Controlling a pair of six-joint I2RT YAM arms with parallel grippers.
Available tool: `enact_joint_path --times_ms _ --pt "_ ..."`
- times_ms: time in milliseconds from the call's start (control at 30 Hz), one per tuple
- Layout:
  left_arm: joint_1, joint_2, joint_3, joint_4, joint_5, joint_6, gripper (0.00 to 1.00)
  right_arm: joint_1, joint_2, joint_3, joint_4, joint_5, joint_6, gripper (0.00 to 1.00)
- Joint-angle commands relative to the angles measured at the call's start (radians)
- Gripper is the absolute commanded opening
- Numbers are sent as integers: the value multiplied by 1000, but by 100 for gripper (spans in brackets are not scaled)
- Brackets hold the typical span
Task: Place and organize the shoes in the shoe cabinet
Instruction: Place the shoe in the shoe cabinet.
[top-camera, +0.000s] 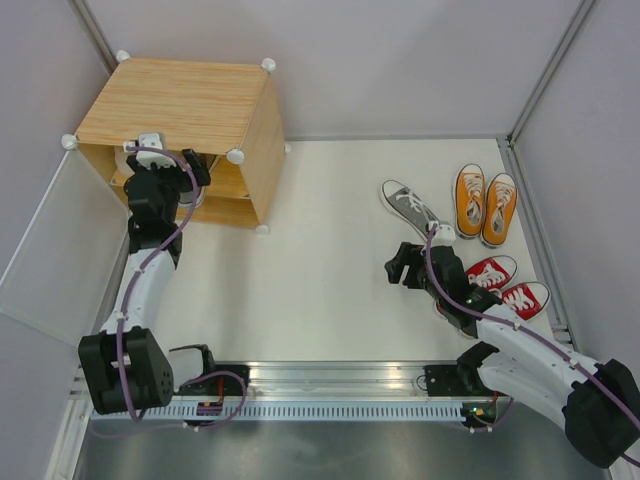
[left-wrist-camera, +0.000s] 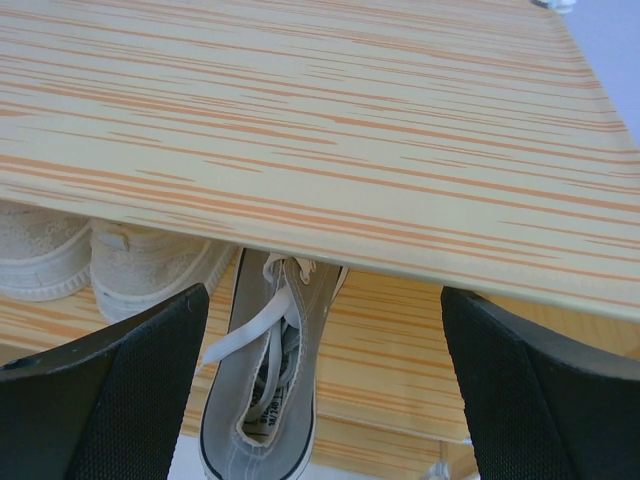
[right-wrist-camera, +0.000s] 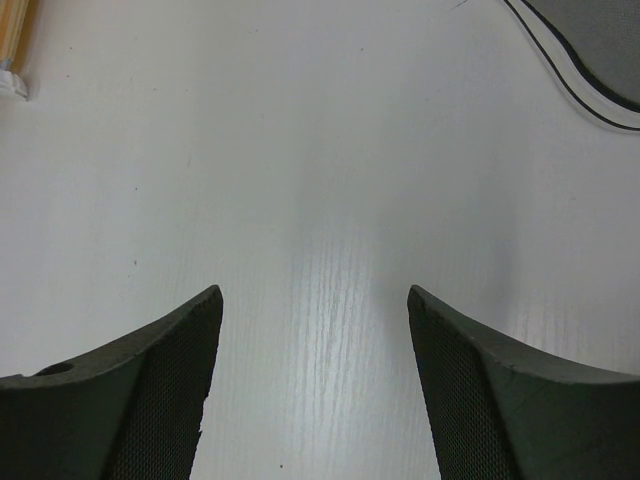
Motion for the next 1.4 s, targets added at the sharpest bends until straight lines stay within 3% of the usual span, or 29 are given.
enact_joint_path --times_ms 0,300,467,933,1367 --pt "-1 -71 -38 -35 49 -49 100 -2 -10 2 35 -19 -14 79" --pt "-1 -137 -178 -29 12 -8 100 -2 -25 -2 35 -37 -14 79" --pt "-1 -99 -199 -8 -49 26 100 -2 -23 -7 35 -49 -14 79" --pt "5 90 -187 124 -24 60 100 -2 -10 -4 60 -68 -16 79" --pt "5 6 -227 137 -90 95 99 0 15 -1 67 -75 -17 79"
